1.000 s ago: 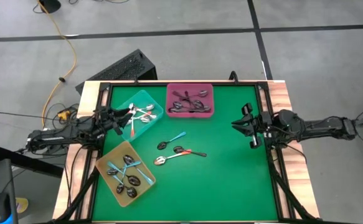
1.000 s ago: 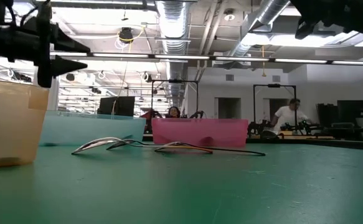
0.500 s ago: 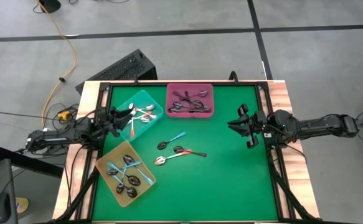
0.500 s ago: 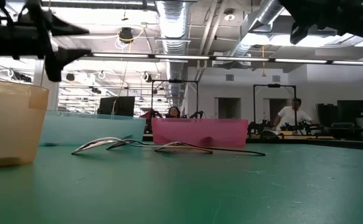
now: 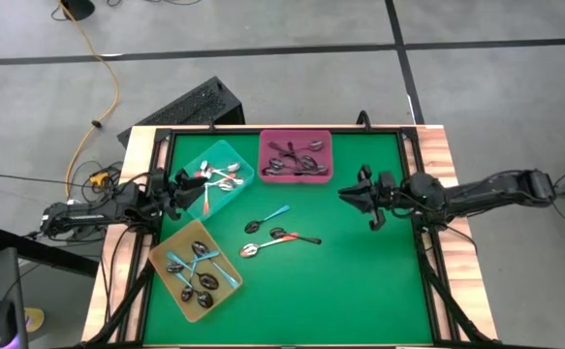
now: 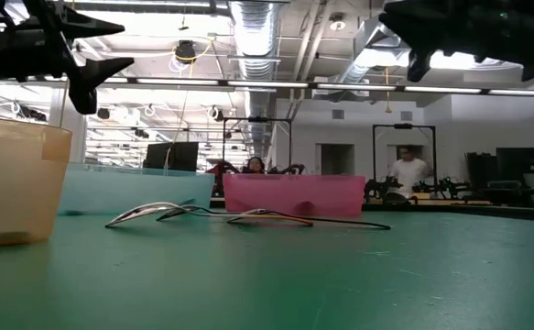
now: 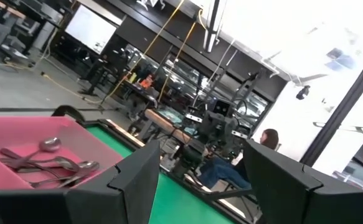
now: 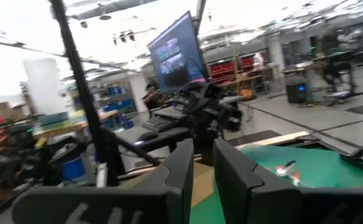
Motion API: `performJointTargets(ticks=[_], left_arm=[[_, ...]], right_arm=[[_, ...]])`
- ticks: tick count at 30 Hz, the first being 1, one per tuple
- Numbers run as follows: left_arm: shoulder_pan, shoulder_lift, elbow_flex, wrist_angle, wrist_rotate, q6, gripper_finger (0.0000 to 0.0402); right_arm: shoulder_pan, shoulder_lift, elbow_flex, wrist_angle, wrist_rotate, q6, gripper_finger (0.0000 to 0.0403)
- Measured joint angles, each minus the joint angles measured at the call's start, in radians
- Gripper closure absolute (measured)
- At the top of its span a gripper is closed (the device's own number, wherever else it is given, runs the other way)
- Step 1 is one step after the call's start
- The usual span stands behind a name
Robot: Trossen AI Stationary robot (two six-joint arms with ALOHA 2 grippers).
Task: Sort silverware by color (type)
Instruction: Put the orange spoon into the blue bin
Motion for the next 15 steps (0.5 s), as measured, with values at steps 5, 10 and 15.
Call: performJointTargets(ticks=[5,10,15], left_arm=[[0.0,0.0,0.0,0.0,0.027,-0.021,0.0183],[0.0,0.0,0.024,-0.018,0.027,-0.022,0.0183],[0.0,0.0,0.054,-0.051,0.044,-0.016,0.0183]], right_arm=[[0.0,0.067,0.035,-0.002,0.062,0.0,0.0319],[0.0,0.139,0.066,-0.003,0.073,0.0,0.0319],[-0.001,0.2,0.1,-0.003,0.073,0.0,0.0319]])
